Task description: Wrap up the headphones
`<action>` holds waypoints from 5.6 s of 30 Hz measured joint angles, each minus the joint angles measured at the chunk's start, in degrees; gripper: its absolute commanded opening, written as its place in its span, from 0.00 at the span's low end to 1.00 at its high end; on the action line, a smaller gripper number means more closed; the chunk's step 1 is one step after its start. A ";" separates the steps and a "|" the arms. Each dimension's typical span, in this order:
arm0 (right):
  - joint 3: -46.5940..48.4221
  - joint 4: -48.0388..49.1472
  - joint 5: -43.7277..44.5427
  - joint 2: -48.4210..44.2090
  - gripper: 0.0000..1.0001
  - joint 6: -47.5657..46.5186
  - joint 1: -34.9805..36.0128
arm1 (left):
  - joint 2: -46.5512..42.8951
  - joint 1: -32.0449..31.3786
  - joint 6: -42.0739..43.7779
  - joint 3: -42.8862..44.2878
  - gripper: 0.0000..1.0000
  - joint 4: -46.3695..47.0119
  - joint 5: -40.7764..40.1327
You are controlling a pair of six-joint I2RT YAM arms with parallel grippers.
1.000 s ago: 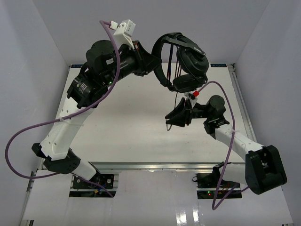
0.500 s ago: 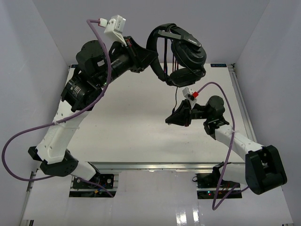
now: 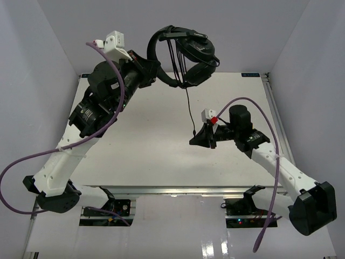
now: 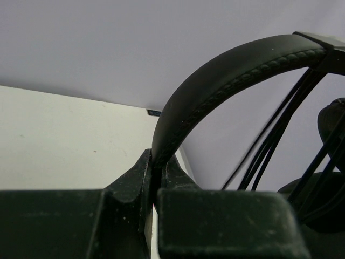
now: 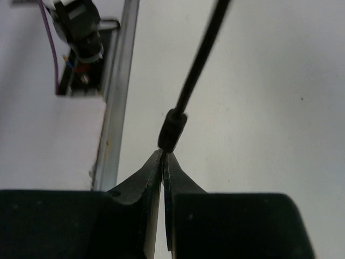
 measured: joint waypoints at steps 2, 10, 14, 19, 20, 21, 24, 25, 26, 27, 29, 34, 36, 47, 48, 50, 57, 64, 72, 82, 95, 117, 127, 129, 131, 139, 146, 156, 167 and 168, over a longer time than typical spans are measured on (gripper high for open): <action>5.16 -11.97 4.75 -0.61 0.08 -10.47 2.44 | -0.58 0.02 -0.71 -2.33 0.00 1.25 -5.87; 26.20 -45.19 30.42 -1.36 0.08 -38.26 15.15 | 2.69 0.11 -0.74 -6.46 0.00 6.28 -22.50; 38.05 -54.05 44.75 -0.09 0.08 -43.73 23.86 | 7.01 0.11 0.91 -6.55 0.00 5.18 -26.72; 51.17 -58.46 61.92 1.93 0.08 -47.48 31.57 | 8.54 0.07 2.49 -13.72 0.00 2.91 -26.83; 52.55 -58.33 64.91 2.02 0.08 -48.39 32.44 | 8.73 0.05 2.76 -15.14 0.00 2.09 -26.29; 52.96 -57.23 68.42 1.77 0.08 -49.48 33.48 | 9.02 0.04 2.93 -16.23 0.00 1.23 -25.32; 50.51 -51.15 77.28 0.51 0.08 -54.76 35.76 | 10.47 -0.08 3.25 -17.89 0.00 -0.73 -21.44; 48.44 -47.96 79.55 -0.19 0.08 -57.17 36.14 | 10.92 -0.24 3.41 -18.38 0.00 -1.16 -19.43; 46.11 -45.45 81.56 -0.84 0.08 -59.71 36.33 | 11.25 -0.32 3.72 -18.91 0.00 -1.48 -17.37; 44.71 -43.93 82.97 -0.95 0.08 -61.51 36.39 | 11.41 -0.62 4.21 -19.57 0.00 -1.74 -15.39; 42.68 -41.36 85.35 -0.69 0.08 -64.49 36.43 | 11.62 -1.49 5.36 -21.02 0.00 -2.20 -11.28; 41.57 -36.68 86.57 1.11 0.08 -67.50 34.13 | 10.26 -4.69 8.69 -27.15 0.00 -1.15 0.72; 41.57 -36.54 85.11 1.51 0.08 -67.51 31.16 | 8.23 -5.53 9.45 -30.78 0.00 -0.29 5.01; 41.31 -37.50 73.66 2.02 0.08 -66.85 20.92 | -3.13 -5.76 13.74 -38.46 0.00 4.24 18.41; 41.45 -37.86 72.25 2.28 0.08 -66.45 19.99 | -3.36 -5.81 14.26 -38.46 0.00 4.34 19.28; 42.12 -39.18 69.42 3.28 0.08 -65.09 18.27 | -3.62 -5.96 15.01 -38.48 0.00 4.36 20.64; 42.88 -43.18 59.60 5.71 0.08 -59.16 11.99 | -4.62 -6.20 16.46 -38.89 0.00 2.86 19.35; 42.70 -44.27 46.38 4.23 0.08 -50.81 4.67 | -6.67 -6.32 14.97 -38.84 0.00 -0.14 10.56; 37.22 -43.91 35.96 1.10 0.08 -44.39 -0.12 | -6.68 -6.55 13.88 -38.81 0.00 -2.75 9.02; 28.25 -39.90 20.93 3.35 0.13 -36.80 -7.60 | -7.52 -6.63 14.56 -38.09 0.00 -4.67 12.60; 17.41 -26.22 5.18 9.86 0.20 -22.34 -10.56 | -9.00 -6.65 13.86 -39.94 0.00 -3.81 11.98; -6.31 9.27 -0.45 18.82 0.51 1.91 -10.67 | -12.44 -6.67 7.94 -65.56 0.00 14.21 5.95; -4.75 6.55 4.12 18.88 0.76 -1.87 -16.28 | -12.31 -6.34 7.28 -68.72 0.00 16.03 2.39; -3.86 4.44 5.02 17.98 0.77 -3.76 -18.09 | -12.22 -6.01 7.12 -69.10 0.00 16.04 1.75; -3.08 1.88 5.78 16.08 0.78 -6.24 -19.99 | -11.97 -5.56 6.93 -69.15 0.00 16.05 1.26; -2.73 -11.98 8.43 2.16 0.85 -17.15 -22.89 | -6.49 -1.83 4.21 -69.04 0.00 15.70 0.29; -5.28 -24.37 11.19 -13.85 0.89 -25.33 -23.57 | 3.35 7.05 2.33 -65.86 0.00 14.72 3.50; -8.35 -36.45 15.97 -27.27 0.90 -29.56 -23.63 | 22.01 13.61 2.25 -48.56 0.45 13.13 6.60; -5.97 -43.63 20.40 -31.54 0.90 -29.01 -23.63 | 26.46 15.82 1.55 -39.76 0.95 8.28 11.52; -5.44 -43.86 21.02 -31.76 0.90 -28.77 -23.63 | 25.69 15.94 1.81 -39.68 0.98 7.95 12.00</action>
